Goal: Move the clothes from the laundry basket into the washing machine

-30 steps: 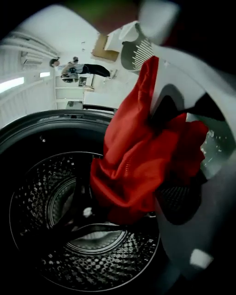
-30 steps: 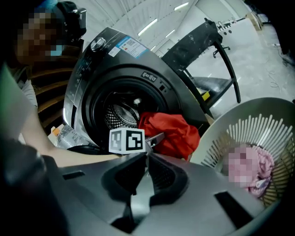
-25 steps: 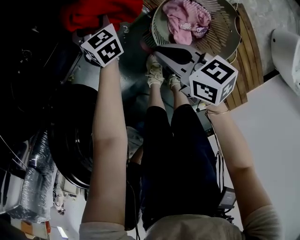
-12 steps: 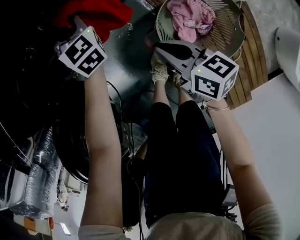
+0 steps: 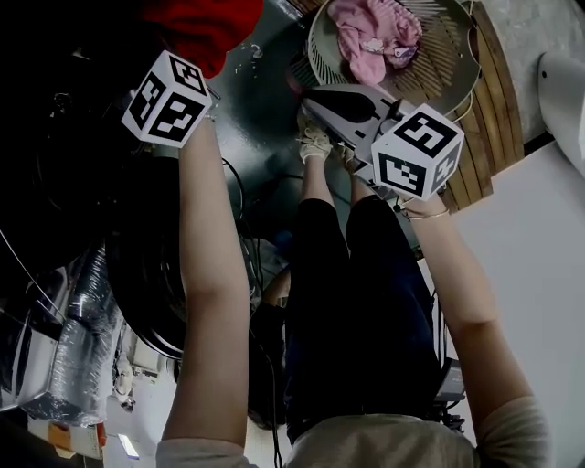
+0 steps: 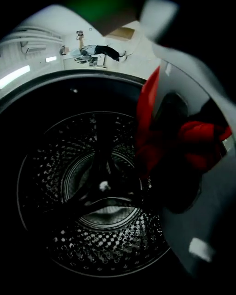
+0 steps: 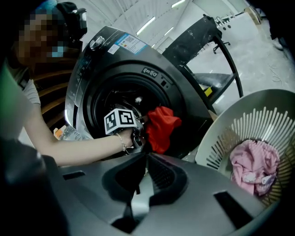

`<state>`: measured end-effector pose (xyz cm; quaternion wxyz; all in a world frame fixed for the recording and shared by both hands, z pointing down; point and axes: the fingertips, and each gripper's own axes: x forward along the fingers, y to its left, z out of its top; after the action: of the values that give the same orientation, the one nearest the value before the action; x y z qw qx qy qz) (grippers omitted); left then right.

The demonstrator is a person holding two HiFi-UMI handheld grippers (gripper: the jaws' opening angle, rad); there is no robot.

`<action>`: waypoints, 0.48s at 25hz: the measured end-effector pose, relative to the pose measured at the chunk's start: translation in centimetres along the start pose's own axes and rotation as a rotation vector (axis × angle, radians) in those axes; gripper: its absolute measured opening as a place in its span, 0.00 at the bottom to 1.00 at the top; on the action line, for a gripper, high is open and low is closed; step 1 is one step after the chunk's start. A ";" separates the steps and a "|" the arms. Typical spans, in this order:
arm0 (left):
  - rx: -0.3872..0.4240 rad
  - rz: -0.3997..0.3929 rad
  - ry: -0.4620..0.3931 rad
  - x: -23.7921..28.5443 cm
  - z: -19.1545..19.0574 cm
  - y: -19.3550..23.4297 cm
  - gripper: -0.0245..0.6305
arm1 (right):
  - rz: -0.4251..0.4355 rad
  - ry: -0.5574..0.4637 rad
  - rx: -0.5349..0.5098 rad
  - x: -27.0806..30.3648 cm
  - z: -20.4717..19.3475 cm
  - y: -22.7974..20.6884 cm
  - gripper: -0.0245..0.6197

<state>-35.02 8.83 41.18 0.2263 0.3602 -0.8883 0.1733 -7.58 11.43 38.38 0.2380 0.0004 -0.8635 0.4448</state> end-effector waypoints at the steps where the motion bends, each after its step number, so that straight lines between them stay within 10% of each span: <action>1: -0.015 -0.009 -0.021 -1.0 0.4 -0.1 0.43 | -0.002 0.007 -0.005 -0.2 -0.2 0.0 0.07; 7: 0.037 -0.219 0.105 -4.4 -5.2 -5.4 0.59 | -0.045 0.009 0.015 -1.0 -1.0 -0.9 0.07; 12: 0.023 -0.225 0.244 -2.1 -10.1 -6.8 0.62 | -0.044 0.029 0.006 -1.0 -1.9 -1.2 0.07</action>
<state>-26.01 10.18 49.48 0.3465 0.4362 -0.8061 0.1996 -5.70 11.92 39.82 0.2604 0.0136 -0.8584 0.4418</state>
